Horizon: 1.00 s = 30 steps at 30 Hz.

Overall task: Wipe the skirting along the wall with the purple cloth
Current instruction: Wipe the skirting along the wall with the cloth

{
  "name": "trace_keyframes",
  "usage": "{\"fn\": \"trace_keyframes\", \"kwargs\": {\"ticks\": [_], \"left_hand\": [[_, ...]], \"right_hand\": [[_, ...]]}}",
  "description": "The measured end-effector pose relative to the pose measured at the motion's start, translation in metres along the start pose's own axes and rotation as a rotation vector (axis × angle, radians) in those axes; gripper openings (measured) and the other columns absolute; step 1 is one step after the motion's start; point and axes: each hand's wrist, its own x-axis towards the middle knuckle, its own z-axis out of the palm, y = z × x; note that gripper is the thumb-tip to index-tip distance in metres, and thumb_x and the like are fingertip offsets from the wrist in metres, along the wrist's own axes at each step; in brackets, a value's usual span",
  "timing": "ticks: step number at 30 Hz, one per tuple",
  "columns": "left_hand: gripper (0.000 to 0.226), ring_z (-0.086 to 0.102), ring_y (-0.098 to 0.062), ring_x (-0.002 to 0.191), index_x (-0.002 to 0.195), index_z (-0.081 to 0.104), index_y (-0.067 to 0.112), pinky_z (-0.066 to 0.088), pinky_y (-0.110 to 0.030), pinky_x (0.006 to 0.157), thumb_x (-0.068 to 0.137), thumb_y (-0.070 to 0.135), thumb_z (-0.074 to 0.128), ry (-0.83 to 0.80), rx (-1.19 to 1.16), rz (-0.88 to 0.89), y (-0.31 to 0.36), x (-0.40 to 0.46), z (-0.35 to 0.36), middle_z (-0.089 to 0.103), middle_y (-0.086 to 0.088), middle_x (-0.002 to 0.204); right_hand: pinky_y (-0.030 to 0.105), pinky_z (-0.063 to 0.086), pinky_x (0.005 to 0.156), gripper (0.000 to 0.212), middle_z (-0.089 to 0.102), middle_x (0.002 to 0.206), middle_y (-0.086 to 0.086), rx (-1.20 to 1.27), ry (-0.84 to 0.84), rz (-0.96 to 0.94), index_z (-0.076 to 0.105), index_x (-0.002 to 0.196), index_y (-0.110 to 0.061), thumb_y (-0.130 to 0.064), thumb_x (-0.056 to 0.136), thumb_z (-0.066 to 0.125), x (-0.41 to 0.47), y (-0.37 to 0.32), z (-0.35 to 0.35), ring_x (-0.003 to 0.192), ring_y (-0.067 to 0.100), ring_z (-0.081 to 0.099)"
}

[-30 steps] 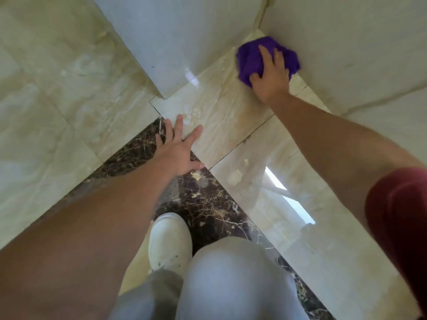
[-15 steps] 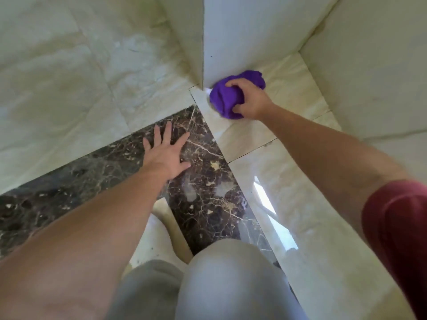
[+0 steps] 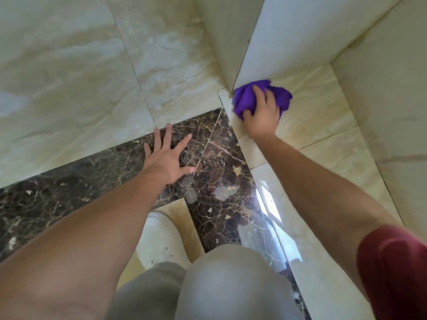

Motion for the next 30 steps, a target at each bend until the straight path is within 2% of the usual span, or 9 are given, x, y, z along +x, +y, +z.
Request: {"fn": "trace_keyframes", "kwargs": {"ticks": [3,6,8,10,12,14,19,24,30], "left_hand": [[0.105,-0.020,-0.032,0.151,0.150,-0.009,0.053,0.006,-0.059,0.122,0.081,0.056,0.070,-0.011,-0.047,0.018,-0.004,-0.007,-0.011,-0.031,0.000,0.162],[0.107,0.005,-0.034,0.153,0.152,-0.005,0.050,0.016,-0.055,0.122,0.080,0.046,0.075,0.134,-0.109,-0.003,-0.019,-0.011,-0.029,-0.016,-0.004,0.167],[0.105,0.001,-0.036,0.153,0.153,-0.002,0.046,0.012,-0.057,0.122,0.080,0.047,0.074,0.179,-0.068,-0.026,-0.034,-0.013,-0.042,-0.014,-0.007,0.167],[0.103,-0.009,-0.035,0.153,0.154,0.001,0.044,0.005,-0.059,0.122,0.081,0.050,0.072,0.188,-0.020,-0.031,-0.045,-0.002,-0.057,-0.015,-0.007,0.166],[0.100,-0.014,-0.034,0.152,0.154,0.004,0.045,0.000,-0.062,0.120,0.080,0.053,0.071,0.162,0.006,-0.030,-0.057,0.014,-0.070,-0.016,-0.007,0.166],[0.101,-0.016,-0.035,0.152,0.153,0.003,0.047,-0.001,-0.066,0.118,0.080,0.052,0.072,0.141,0.018,-0.027,-0.070,0.030,-0.078,-0.017,-0.006,0.166],[0.105,-0.017,-0.037,0.151,0.153,-0.004,0.047,0.005,-0.067,0.118,0.082,0.050,0.072,0.088,-0.103,-0.102,-0.104,0.073,-0.117,-0.027,-0.006,0.163],[0.099,0.000,-0.041,0.152,0.155,0.000,0.044,0.018,-0.063,0.119,0.083,0.060,0.066,-0.283,0.031,0.005,-0.129,0.076,-0.158,-0.018,-0.009,0.166],[0.099,-0.010,-0.038,0.152,0.154,-0.003,0.045,0.010,-0.063,0.120,0.082,0.066,0.062,-0.179,0.051,-0.031,-0.139,0.092,-0.193,-0.017,-0.006,0.167]], "right_hand": [[0.052,0.029,0.117,0.069,0.034,0.160,0.010,-0.075,-0.068,-0.100,0.036,0.152,-0.031,-0.034,0.088,0.059,-0.025,-0.028,0.012,0.149,0.030,0.028],[0.055,0.036,0.109,0.069,0.036,0.158,0.009,-0.158,-0.161,-0.104,0.033,0.152,-0.034,-0.048,0.088,0.058,-0.033,-0.055,0.010,0.142,0.035,0.035],[0.055,0.042,0.104,0.067,0.040,0.153,0.014,-0.225,-0.088,-0.197,0.037,0.148,-0.028,-0.047,0.087,0.059,-0.040,-0.070,-0.001,0.134,0.039,0.042],[0.054,0.043,0.104,0.058,0.042,0.151,0.016,-0.325,0.013,-0.456,0.044,0.143,-0.025,-0.038,0.088,0.057,-0.047,-0.065,-0.008,0.134,0.040,0.043],[0.055,0.036,0.113,0.057,0.033,0.160,0.016,-0.386,-0.121,-0.613,0.041,0.148,-0.026,-0.032,0.092,0.054,-0.044,-0.047,-0.011,0.145,0.038,0.033],[0.052,0.029,0.121,0.063,0.017,0.167,0.015,-0.373,-0.313,-0.595,0.029,0.155,-0.026,-0.026,0.096,0.052,-0.036,-0.035,-0.001,0.153,0.036,0.018],[0.047,0.025,0.122,0.069,0.007,0.169,0.014,-0.243,-0.385,-0.445,0.024,0.157,-0.027,-0.015,0.096,0.052,0.009,-0.071,0.025,0.155,0.034,0.011],[0.039,0.020,0.123,0.074,-0.006,0.170,0.007,-0.207,-0.517,-0.167,0.017,0.159,-0.033,-0.019,0.097,0.054,0.054,-0.125,0.028,0.157,0.026,0.001],[0.040,0.017,0.124,0.075,-0.004,0.170,0.005,-0.244,-0.604,-0.151,0.016,0.158,-0.036,-0.022,0.096,0.055,0.074,-0.140,0.016,0.157,0.025,0.000]]}}
